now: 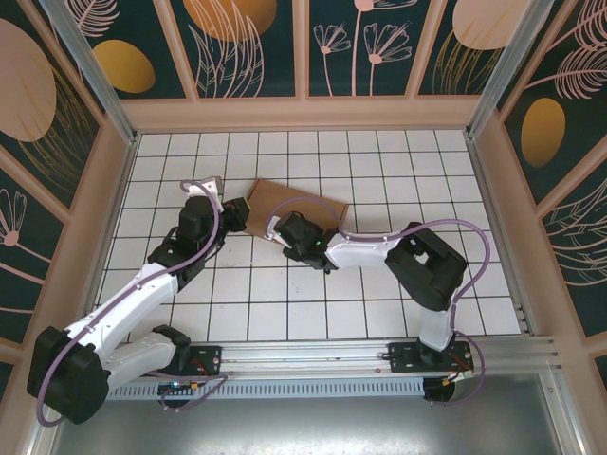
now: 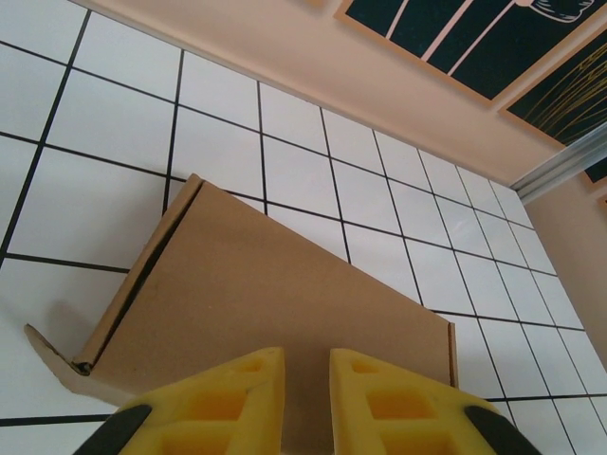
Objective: Fold the paper box
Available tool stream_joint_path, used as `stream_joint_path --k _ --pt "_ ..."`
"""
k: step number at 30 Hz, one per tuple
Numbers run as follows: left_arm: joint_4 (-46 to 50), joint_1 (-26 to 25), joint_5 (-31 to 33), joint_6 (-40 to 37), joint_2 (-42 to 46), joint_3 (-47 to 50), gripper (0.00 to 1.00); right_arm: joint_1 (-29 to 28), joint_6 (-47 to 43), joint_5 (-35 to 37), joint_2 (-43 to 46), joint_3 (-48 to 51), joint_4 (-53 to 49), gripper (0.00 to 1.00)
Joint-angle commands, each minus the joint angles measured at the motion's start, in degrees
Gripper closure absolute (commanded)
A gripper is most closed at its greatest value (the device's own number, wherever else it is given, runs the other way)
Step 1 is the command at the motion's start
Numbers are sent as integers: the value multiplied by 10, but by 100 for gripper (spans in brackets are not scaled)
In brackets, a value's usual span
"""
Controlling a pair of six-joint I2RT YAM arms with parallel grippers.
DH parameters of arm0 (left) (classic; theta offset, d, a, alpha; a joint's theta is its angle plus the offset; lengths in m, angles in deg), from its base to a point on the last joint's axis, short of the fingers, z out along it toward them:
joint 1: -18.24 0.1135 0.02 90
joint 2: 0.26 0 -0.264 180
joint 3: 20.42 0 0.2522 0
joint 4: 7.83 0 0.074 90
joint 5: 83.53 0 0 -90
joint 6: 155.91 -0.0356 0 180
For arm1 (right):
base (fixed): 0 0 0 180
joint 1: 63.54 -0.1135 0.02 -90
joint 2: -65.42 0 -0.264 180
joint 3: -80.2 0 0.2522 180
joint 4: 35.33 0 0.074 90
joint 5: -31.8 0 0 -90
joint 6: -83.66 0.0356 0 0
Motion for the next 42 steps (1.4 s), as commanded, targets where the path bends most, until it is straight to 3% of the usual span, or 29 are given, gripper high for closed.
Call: stream_joint_path --k 1,4,7,12,16,20,29,35,42 --pt "-25 3 8 -4 2 5 80 0 15 1 -22 2 -18 50" --pt "-22 4 6 -3 -7 2 79 0 18 -4 -16 10 -16 51" --pt "-23 4 -16 7 -29 1 78 1 24 -23 18 23 -4 43" --pt "-11 4 -53 25 -75 -16 75 22 77 -125 142 63 46 35" --pt "-15 -9 -96 36 -125 -26 72 90 161 -219 232 100 86 29" --pt "-26 -40 -111 42 -166 -16 65 177 259 -319 256 100 103 27" --pt "-56 -44 -170 66 -197 17 49 241 332 -248 149 12 37 22" --pt "32 -40 -72 17 -176 -54 45 241 423 -219 182 47 24 23" --pt "73 24 -77 -4 -241 -161 44 260 437 -214 211 91 5 23"
